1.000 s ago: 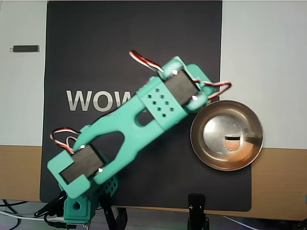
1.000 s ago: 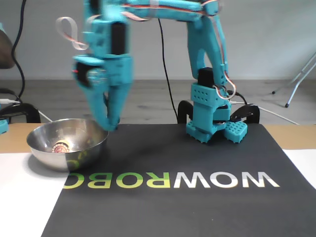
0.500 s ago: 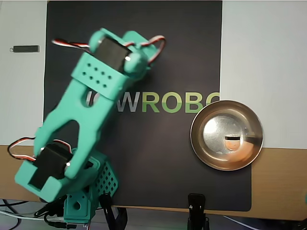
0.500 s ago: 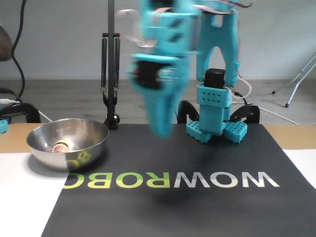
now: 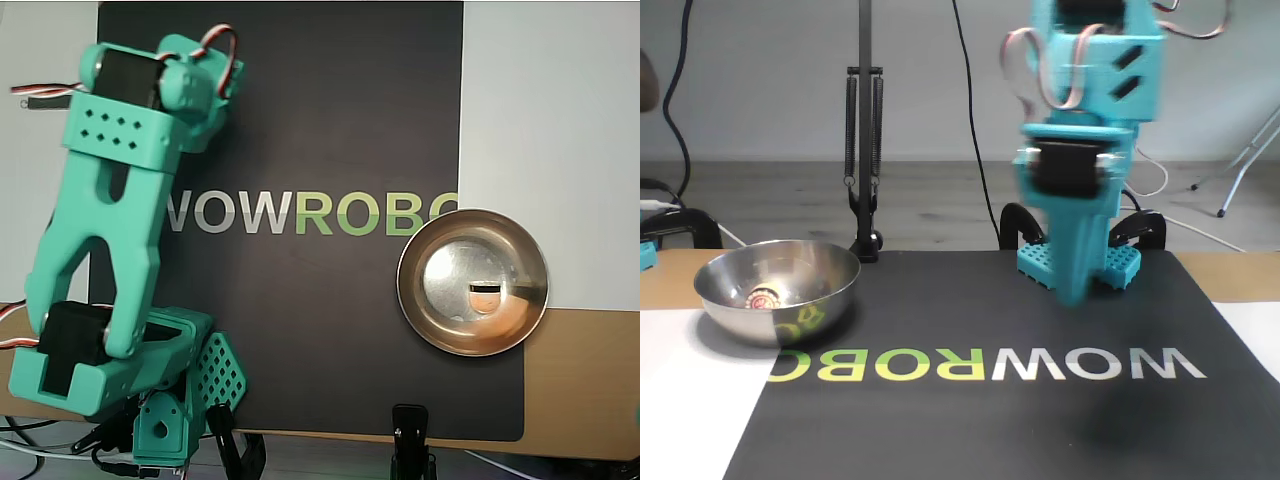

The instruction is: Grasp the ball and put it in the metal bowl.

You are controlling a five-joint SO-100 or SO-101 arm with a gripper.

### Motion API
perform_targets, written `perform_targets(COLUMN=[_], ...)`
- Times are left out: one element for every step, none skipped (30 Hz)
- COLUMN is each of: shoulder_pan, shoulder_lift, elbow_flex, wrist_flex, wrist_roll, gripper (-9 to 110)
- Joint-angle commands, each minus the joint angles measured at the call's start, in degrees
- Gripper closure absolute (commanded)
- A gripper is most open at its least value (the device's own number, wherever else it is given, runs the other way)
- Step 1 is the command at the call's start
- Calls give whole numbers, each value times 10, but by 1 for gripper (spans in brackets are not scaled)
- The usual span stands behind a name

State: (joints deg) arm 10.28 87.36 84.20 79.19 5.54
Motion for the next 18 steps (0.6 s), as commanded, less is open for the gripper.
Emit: perform_targets(shoulder_pan=[-22,-31,-39,-47,-54,-61,-67,-71,-75,-76,-77,-78,-83,-86,-90,-90,-90,-91], shoulder_lift=[29,29,30,30,31,33,38,47,61,76,95,116,138,162,189,216,244,274], elbow_flex=[10,15,21,28,34,40,47,57,72,90,111,134,159,187,217,249,279,308], wrist_flex=[0,-2,-3,-3,-3,-3,-4,-8,-18,-33,-51,-71,-93,-115,-136,-159,-181,-203], wrist_roll=[3,3,3,3,3,2,2,2,2,2,2,2,2,2,2,2,2,2], gripper=[101,101,101,101,101,101,101,101,101,101,101,101,101,101,101,101,101,101])
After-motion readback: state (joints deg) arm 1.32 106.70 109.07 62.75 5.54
